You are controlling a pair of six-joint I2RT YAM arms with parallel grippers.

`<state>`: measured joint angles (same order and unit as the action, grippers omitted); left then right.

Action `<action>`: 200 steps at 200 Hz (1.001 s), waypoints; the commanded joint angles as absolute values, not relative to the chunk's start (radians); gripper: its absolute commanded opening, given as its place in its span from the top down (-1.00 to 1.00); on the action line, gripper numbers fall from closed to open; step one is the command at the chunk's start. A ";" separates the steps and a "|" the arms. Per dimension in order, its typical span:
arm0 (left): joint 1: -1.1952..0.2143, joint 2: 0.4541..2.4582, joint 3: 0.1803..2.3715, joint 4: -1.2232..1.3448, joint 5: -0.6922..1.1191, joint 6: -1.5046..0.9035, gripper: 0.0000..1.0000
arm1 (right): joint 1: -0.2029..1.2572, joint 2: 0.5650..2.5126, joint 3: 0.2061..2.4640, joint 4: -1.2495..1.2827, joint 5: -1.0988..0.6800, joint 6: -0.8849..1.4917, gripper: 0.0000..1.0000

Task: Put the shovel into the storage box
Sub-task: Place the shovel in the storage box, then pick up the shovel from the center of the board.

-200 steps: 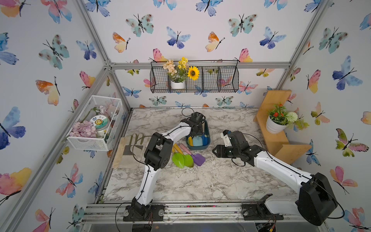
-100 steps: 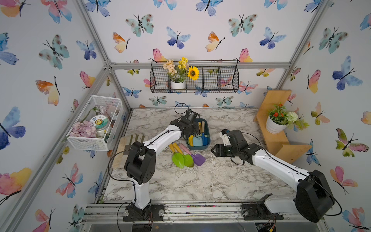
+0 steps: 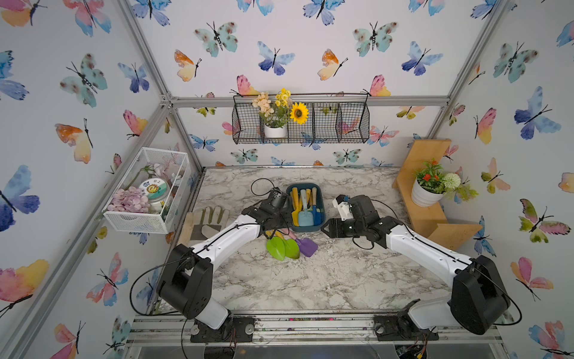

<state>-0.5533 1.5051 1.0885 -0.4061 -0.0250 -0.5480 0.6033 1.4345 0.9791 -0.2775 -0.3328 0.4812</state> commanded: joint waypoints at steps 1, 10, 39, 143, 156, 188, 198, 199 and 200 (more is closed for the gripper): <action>-0.522 1.432 1.026 -0.386 0.000 -0.587 0.15 | 0.624 1.463 1.019 -0.262 -0.373 0.465 -0.18; -0.509 1.415 1.003 -0.387 0.001 -0.595 0.13 | 0.635 1.474 1.029 -0.259 -0.373 0.463 -0.18; -0.470 1.361 0.934 -0.376 0.020 -0.618 0.10 | 0.672 1.510 1.053 -0.249 -0.379 0.463 -0.18; -0.349 1.317 0.799 -0.321 0.080 -0.674 0.09 | 0.782 1.627 1.126 -0.211 -0.400 0.464 -0.18; -0.338 1.326 0.786 -0.306 0.091 -0.681 0.09 | 0.789 1.633 1.129 -0.205 -0.402 0.467 -0.18; -0.328 1.365 0.775 -0.273 0.094 -0.687 0.10 | 0.801 1.640 1.128 -0.197 -0.403 0.474 -0.18; -0.328 1.383 0.776 -0.263 0.095 -0.688 0.10 | 0.804 1.640 1.125 -0.195 -0.403 0.476 -0.18; -0.328 1.384 0.776 -0.262 0.094 -0.689 0.10 | 0.804 1.640 1.124 -0.194 -0.403 0.476 -0.18; -0.327 1.386 0.777 -0.261 0.094 -0.690 0.10 | 0.804 1.640 1.123 -0.194 -0.403 0.477 -0.18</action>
<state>-0.3347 1.3491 0.7834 -0.2993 0.0662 -0.6788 0.7940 1.6295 1.1042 -0.2165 -0.3790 0.4778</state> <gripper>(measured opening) 0.452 0.591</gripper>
